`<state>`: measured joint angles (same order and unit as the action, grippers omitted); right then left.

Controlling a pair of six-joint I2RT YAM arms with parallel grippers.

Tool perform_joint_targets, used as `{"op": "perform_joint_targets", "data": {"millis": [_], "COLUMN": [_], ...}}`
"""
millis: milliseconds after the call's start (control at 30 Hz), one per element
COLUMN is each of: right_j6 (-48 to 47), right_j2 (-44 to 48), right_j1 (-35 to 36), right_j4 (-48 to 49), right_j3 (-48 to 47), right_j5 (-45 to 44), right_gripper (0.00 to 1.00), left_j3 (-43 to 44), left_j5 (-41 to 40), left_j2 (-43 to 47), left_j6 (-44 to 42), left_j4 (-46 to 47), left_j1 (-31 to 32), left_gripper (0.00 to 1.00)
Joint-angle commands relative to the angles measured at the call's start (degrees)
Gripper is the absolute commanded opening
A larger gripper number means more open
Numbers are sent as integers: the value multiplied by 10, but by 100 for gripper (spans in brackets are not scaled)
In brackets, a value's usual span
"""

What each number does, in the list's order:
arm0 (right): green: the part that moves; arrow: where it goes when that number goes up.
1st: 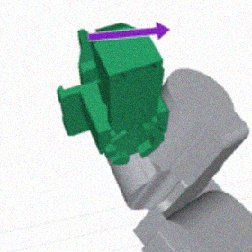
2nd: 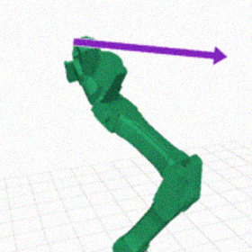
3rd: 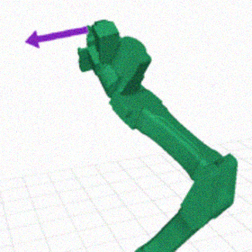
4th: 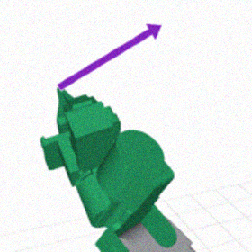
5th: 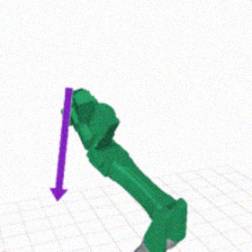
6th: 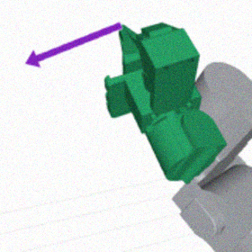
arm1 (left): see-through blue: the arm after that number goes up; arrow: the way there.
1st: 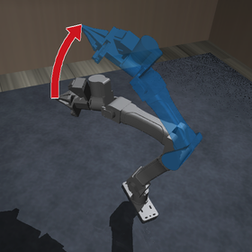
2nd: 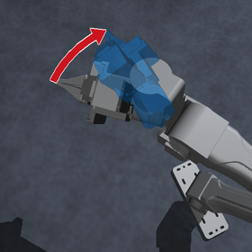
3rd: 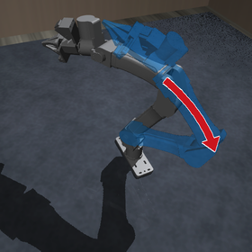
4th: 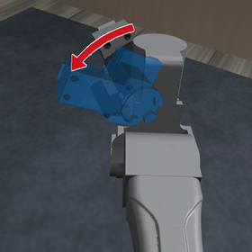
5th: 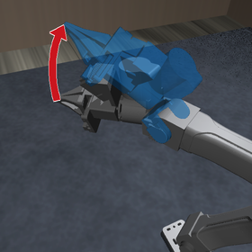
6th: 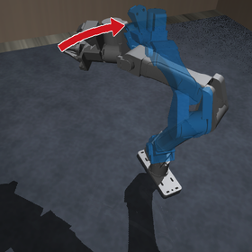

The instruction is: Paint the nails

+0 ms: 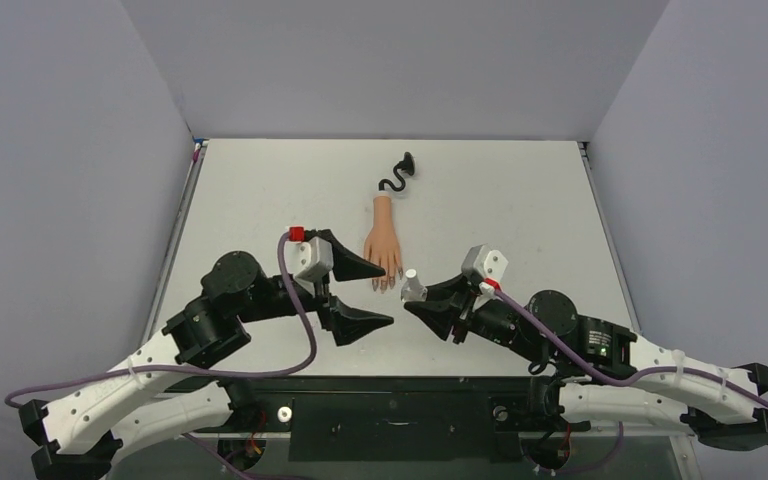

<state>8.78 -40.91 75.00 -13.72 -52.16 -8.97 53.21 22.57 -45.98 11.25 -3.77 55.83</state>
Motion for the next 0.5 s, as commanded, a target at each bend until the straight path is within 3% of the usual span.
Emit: {"op": "perform_joint_targets", "data": {"millis": [0, 200, 467], "right_j6": [-8, -14, -16], "right_j2": [20, 8, -5], "right_j1": [-4, -4, -4], "right_j4": [30, 12, 14], "right_j3": [-8, -24, -33], "right_j5": [122, 203, 228], "right_gripper": [0, 0, 0], "left_j3": [21, 6, 21], "left_j5": [112, 186, 207], "left_j2": [37, 43, 6], "left_j6": [-36, -16, -4], "left_j4": [-18, 28, 54], "left_j1": [-10, -13, -13], "left_gripper": [80, 73, 60]}}
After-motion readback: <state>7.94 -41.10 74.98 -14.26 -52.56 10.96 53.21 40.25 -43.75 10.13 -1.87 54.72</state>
